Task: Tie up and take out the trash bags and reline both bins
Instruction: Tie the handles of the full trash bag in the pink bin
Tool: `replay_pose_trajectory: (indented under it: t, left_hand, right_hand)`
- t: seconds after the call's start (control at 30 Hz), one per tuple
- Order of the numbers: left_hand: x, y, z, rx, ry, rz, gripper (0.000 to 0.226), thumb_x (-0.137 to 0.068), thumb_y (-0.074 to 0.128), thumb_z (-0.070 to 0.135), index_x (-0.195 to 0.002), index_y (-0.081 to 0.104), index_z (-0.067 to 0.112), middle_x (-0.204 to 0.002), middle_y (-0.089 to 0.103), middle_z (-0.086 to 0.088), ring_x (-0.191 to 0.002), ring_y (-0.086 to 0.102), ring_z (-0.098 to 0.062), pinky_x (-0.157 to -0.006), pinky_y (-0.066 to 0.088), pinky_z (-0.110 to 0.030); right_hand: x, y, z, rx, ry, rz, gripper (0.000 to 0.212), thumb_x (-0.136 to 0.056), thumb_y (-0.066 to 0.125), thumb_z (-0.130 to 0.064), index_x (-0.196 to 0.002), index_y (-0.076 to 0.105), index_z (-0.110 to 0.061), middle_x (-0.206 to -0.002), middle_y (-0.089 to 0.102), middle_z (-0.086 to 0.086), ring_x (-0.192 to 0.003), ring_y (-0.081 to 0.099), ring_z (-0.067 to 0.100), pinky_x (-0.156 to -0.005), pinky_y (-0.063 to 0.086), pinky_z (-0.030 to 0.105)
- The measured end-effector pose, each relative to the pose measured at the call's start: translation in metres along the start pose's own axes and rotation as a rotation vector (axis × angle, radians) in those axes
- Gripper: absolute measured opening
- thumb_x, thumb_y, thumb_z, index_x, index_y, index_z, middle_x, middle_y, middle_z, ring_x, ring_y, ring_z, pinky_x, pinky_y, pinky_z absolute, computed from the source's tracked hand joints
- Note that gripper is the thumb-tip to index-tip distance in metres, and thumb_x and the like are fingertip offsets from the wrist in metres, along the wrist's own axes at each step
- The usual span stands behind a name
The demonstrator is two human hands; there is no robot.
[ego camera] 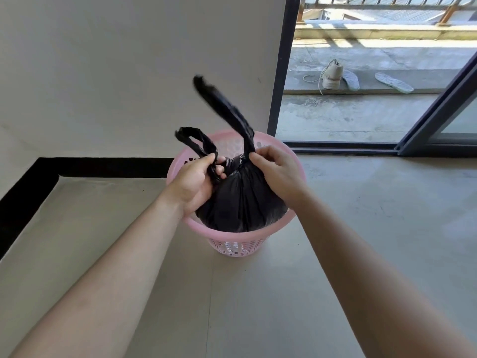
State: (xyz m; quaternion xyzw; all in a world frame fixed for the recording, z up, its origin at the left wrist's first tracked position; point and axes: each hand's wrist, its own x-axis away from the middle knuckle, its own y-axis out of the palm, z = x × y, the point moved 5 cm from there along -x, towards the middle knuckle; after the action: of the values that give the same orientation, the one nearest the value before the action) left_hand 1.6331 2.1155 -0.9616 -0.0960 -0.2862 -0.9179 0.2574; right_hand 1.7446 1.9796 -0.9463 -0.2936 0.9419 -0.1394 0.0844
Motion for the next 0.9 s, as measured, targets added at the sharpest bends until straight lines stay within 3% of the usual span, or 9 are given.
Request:
replay_pose_trajectory:
  t: [0.17, 0.3, 0.4, 0.5, 0.6, 0.67, 0.73, 0.83, 0.9]
  left_hand:
    - [-0.004, 0.0, -0.007, -0.218, -0.026, 0.079, 0.027, -0.105, 0.04, 0.025, -0.107, 0.06, 0.008, -0.072, 0.052, -0.001, -0.063, 0.052, -0.01, -0.069, 0.048, -0.024]
    - [-0.005, -0.009, 0.011, -0.179, 0.156, 0.2, 0.02, -0.102, 0.049, 0.024, -0.097, 0.063, 0.011, -0.057, 0.049, 0.005, -0.051, 0.049, -0.009, -0.057, 0.046, -0.018]
    - [-0.003, -0.002, 0.018, -0.235, 0.168, 0.072, 0.021, -0.096, 0.048, -0.001, -0.081, 0.056, 0.011, -0.059, 0.043, 0.003, -0.053, 0.04, -0.008, -0.059, 0.037, -0.019]
    - [0.004, -0.001, 0.017, -0.407, 0.074, -0.124, 0.031, -0.081, 0.047, -0.018, -0.075, 0.049, 0.012, -0.066, 0.048, 0.002, -0.065, 0.049, -0.009, -0.07, 0.041, -0.021]
    - [0.018, 0.0, 0.012, -0.562, -0.017, -0.275, 0.011, -0.089, 0.062, 0.002, -0.094, 0.065, 0.011, -0.081, 0.066, 0.005, -0.077, 0.062, -0.005, -0.078, 0.049, -0.021]
    - [0.018, -0.003, 0.01, -0.58, -0.02, -0.248, 0.02, -0.09, 0.065, 0.02, -0.106, 0.067, 0.007, -0.081, 0.064, 0.01, -0.065, 0.056, -0.003, -0.07, 0.047, -0.018]
    - [0.011, -0.007, 0.01, -0.485, -0.009, -0.176, 0.045, -0.091, 0.064, 0.034, -0.12, 0.063, 0.0, -0.076, 0.049, 0.005, -0.056, 0.04, -0.006, -0.066, 0.037, -0.018]
    - [0.009, -0.009, 0.013, -0.388, -0.008, -0.178, 0.04, -0.095, 0.055, 0.037, -0.119, 0.066, 0.007, -0.064, 0.032, 0.004, -0.055, 0.034, -0.007, -0.068, 0.033, -0.02]
    - [0.012, -0.003, 0.014, -0.377, -0.017, -0.226, 0.039, -0.096, 0.052, 0.035, -0.119, 0.066, 0.007, -0.062, 0.032, 0.004, -0.057, 0.035, -0.008, -0.069, 0.033, -0.021]
  right_hand:
    - [0.004, 0.008, -0.002, 0.005, -0.086, 0.032, 0.007, -0.095, 0.061, -0.029, -0.093, 0.065, -0.024, -0.085, 0.069, -0.011, -0.083, 0.063, 0.007, -0.088, 0.052, 0.036]
    - [0.004, 0.011, 0.001, 0.143, -0.098, -0.04, 0.007, -0.095, 0.059, -0.034, -0.09, 0.064, -0.034, -0.084, 0.068, -0.014, -0.087, 0.063, 0.009, -0.095, 0.048, 0.045]
    - [0.006, 0.015, -0.003, 0.237, -0.142, -0.067, 0.02, -0.095, 0.059, -0.034, -0.081, 0.059, -0.048, -0.078, 0.064, -0.022, -0.087, 0.062, 0.007, -0.1, 0.043, 0.05]
    - [0.007, 0.017, -0.006, 0.349, -0.195, -0.116, 0.011, -0.097, 0.058, -0.033, -0.093, 0.064, -0.041, -0.084, 0.066, -0.02, -0.098, 0.06, 0.015, -0.104, 0.037, 0.049]
    - [0.011, 0.021, -0.006, 0.58, -0.288, -0.194, 0.021, -0.1, 0.053, -0.035, -0.112, 0.069, -0.027, -0.099, 0.072, -0.006, -0.105, 0.053, 0.021, -0.104, 0.03, 0.042]
    - [0.012, 0.025, -0.004, 0.63, -0.329, -0.226, 0.022, -0.099, 0.054, -0.037, -0.112, 0.071, -0.028, -0.098, 0.073, -0.006, -0.101, 0.055, 0.02, -0.101, 0.034, 0.041]
    - [0.011, 0.024, -0.001, 0.527, -0.282, -0.243, 0.018, -0.096, 0.059, -0.038, -0.103, 0.074, -0.031, -0.091, 0.073, -0.01, -0.092, 0.063, 0.013, -0.094, 0.044, 0.037]
    - [0.009, 0.017, 0.0, 0.252, -0.064, -0.223, 0.016, -0.095, 0.063, -0.033, -0.096, 0.077, -0.025, -0.083, 0.074, -0.006, -0.076, 0.062, 0.001, -0.075, 0.046, 0.019]
    - [0.008, 0.007, 0.005, -0.029, 0.157, -0.147, 0.023, -0.099, 0.053, -0.026, -0.105, 0.074, -0.019, -0.09, 0.076, -0.001, -0.079, 0.062, 0.006, -0.075, 0.045, 0.021]
